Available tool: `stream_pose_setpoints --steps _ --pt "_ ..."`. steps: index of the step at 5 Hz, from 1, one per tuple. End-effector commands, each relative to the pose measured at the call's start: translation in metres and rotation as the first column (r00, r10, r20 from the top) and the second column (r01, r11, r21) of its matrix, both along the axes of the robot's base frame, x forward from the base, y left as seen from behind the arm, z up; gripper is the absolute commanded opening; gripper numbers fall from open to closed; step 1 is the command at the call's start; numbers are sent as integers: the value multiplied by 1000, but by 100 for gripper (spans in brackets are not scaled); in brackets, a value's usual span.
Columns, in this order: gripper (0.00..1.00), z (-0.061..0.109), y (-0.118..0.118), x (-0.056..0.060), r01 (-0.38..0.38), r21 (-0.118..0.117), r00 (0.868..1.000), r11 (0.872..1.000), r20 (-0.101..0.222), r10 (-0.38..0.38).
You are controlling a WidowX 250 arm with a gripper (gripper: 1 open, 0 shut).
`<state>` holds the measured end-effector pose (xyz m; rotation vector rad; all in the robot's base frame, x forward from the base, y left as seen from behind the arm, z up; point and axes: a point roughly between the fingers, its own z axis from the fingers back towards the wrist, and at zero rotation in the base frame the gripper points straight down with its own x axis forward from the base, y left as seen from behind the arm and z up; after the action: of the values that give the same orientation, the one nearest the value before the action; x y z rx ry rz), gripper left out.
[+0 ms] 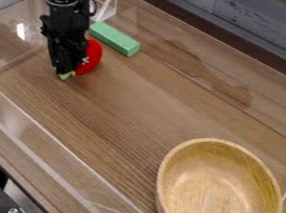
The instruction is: Move the red object to the left side of the table
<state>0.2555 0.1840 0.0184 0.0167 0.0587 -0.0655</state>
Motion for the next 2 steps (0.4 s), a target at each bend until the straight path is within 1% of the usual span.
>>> stream_pose_setpoints --steps 1,2 --pt "0 2 15 -11 -44 20 999 999 -7 44" --pt "0 4 13 -10 -45 18 999 999 -6 45"
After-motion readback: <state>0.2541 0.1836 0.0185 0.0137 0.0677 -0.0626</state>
